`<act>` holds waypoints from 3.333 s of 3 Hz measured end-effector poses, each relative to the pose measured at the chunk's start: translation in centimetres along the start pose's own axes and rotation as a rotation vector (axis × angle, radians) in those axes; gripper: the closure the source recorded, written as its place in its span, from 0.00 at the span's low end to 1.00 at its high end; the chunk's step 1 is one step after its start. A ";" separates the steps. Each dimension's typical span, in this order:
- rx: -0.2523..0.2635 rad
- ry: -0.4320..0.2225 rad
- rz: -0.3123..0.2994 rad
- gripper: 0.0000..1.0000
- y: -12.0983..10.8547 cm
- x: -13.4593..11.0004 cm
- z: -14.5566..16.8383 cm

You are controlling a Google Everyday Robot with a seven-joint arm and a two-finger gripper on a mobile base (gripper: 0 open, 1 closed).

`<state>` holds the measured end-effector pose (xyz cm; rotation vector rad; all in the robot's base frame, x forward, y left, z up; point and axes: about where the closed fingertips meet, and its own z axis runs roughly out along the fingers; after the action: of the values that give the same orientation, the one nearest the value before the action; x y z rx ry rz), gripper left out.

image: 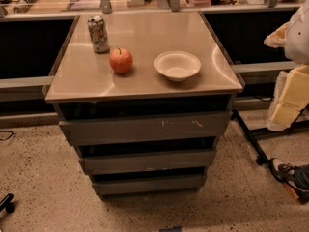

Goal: Open top drawer

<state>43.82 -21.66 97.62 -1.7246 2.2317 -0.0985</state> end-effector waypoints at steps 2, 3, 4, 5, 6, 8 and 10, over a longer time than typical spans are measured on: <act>0.004 -0.034 -0.018 0.00 0.7 0.1 2.3; -0.007 -0.096 -0.049 0.00 1.9 -0.1 6.7; -0.008 -0.152 -0.074 0.00 2.6 -0.6 11.3; -0.002 -0.183 -0.112 0.00 2.6 -1.6 15.6; 0.009 -0.181 -0.138 0.00 1.7 -2.8 20.0; -0.026 -0.134 -0.159 0.00 0.2 -4.9 27.8; -0.013 -0.168 -0.174 0.00 0.6 -4.9 30.3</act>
Offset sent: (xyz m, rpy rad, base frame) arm -0.0003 0.0118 -0.0778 0.0793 -0.0202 0.0772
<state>53.15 -12.64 69.76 -1.8577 1.9659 0.0211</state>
